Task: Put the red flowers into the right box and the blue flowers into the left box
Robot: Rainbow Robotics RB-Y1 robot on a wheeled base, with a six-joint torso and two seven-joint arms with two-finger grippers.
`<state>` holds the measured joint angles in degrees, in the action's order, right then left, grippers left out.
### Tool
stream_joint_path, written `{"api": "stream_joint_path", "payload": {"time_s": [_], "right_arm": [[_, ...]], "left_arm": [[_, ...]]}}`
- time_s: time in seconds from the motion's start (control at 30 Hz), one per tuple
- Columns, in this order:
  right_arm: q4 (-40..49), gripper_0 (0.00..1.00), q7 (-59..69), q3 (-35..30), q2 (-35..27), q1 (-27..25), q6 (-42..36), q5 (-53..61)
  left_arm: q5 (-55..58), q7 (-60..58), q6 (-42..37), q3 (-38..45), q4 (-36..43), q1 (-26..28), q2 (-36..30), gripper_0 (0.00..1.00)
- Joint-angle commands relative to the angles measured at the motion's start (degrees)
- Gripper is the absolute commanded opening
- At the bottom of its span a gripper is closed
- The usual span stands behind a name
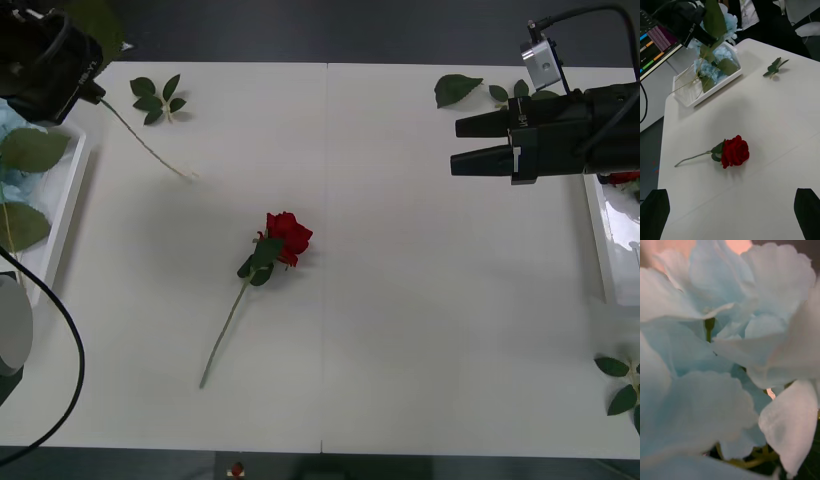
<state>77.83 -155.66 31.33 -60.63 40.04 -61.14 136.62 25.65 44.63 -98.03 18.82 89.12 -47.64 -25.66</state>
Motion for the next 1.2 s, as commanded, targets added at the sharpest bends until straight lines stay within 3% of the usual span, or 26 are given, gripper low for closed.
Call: {"api": "stream_joint_path", "payload": {"time_s": [0.03, 0.37, 0.53, 0.9, 1.2], "right_arm": [[0.8, 0.97, 0.7, -0.6, -2.2, 0.9, -0.2, 0.9], [0.8, 0.96, 0.7, -0.6, -2.2, 0.9, -1.1, 0.8], [0.3, 0.96, 0.7, -0.6, -2.2, 0.9, -1.0, 0.8], [0.0, 0.96, 0.7, -0.6, -2.4, 0.9, -1.5, 1.1], [0.0, 0.97, 0.7, -0.6, -2.5, 0.9, -1.5, 1.5]], "left_arm": [[0.5, 11.4, 6.0, 1.1, 2.4, 0.2, -0.6, 0.00], [7.6, 55.9, 26.0, 0.4, 2.8, 10.4, -0.9, 0.00], [14.7, 68.1, 26.0, 0.3, 2.8, 14.1, -4.7, 0.00], [28.4, 71.3, 7.3, 8.5, 2.8, 14.4, -18.1, 0.00], [28.6, 66.6, 5.5, 10.7, 2.7, 18.3, -30.9, 0.00]]}}
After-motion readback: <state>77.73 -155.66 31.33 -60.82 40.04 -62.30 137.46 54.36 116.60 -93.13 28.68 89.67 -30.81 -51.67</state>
